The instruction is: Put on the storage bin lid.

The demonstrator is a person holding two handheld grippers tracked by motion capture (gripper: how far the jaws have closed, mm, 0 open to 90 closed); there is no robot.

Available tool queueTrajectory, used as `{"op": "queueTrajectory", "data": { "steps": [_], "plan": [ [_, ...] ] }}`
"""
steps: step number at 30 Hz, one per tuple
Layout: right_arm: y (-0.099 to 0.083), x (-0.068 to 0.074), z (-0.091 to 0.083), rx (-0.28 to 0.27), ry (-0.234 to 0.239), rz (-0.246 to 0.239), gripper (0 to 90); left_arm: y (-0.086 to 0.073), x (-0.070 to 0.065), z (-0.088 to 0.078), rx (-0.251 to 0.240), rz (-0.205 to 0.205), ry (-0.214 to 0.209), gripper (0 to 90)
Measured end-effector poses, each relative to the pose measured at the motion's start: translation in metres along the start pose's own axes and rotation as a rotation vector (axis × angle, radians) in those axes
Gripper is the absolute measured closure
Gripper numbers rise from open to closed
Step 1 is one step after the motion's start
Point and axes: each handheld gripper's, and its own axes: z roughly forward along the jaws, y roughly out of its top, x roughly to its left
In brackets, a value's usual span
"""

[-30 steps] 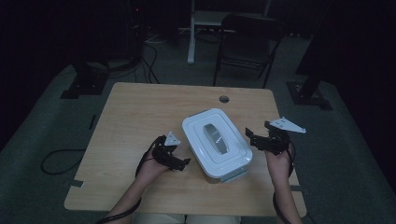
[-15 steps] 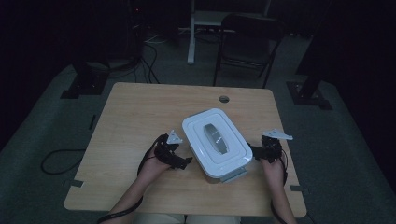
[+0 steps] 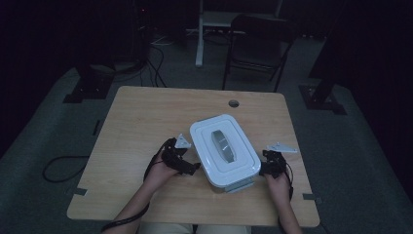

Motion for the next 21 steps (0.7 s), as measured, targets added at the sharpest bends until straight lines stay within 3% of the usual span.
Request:
{"op": "queueTrajectory", "data": {
  "steps": [6,10,13,19,21],
  "plan": [
    [-0.004,0.018,0.0,0.031,0.046,-0.036,16.1,-0.002,0.008,-0.007,0.018,0.008,0.033,1.6],
    [-0.006,0.034,-0.001,0.032,0.009,-0.095,16.3,-0.004,0.013,-0.01,0.017,0.007,0.054,1.6],
    [-0.009,0.042,-0.003,0.028,0.002,-0.106,16.4,-0.009,0.016,-0.013,0.008,-0.013,0.052,1.6],
    [-0.014,0.042,-0.003,0.016,0.03,-0.085,13.2,-0.015,0.016,-0.017,-0.033,-0.03,0.041,1.6],
    [-0.015,0.041,-0.003,0.016,0.019,-0.082,13.2,-0.017,0.015,-0.018,-0.034,-0.026,0.038,1.6]
  ]
}}
